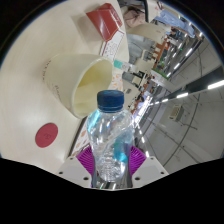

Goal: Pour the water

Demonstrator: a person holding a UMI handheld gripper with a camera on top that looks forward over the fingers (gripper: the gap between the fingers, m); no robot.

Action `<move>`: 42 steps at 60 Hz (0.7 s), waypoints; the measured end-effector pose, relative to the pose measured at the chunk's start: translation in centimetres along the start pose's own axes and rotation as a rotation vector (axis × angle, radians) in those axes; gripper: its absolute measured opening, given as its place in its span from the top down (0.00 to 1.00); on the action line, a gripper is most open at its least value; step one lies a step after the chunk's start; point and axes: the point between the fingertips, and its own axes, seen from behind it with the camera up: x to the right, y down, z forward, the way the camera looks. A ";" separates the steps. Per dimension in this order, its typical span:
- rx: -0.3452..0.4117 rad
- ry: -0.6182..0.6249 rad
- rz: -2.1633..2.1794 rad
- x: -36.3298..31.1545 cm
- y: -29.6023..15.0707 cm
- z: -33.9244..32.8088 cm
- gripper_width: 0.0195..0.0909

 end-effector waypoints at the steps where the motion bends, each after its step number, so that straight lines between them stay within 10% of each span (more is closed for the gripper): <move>1: -0.001 -0.003 0.010 -0.2 0.4 -0.3 0.73; 42: 0.054 -0.352 1.794 -4.7 3.8 0.6 0.72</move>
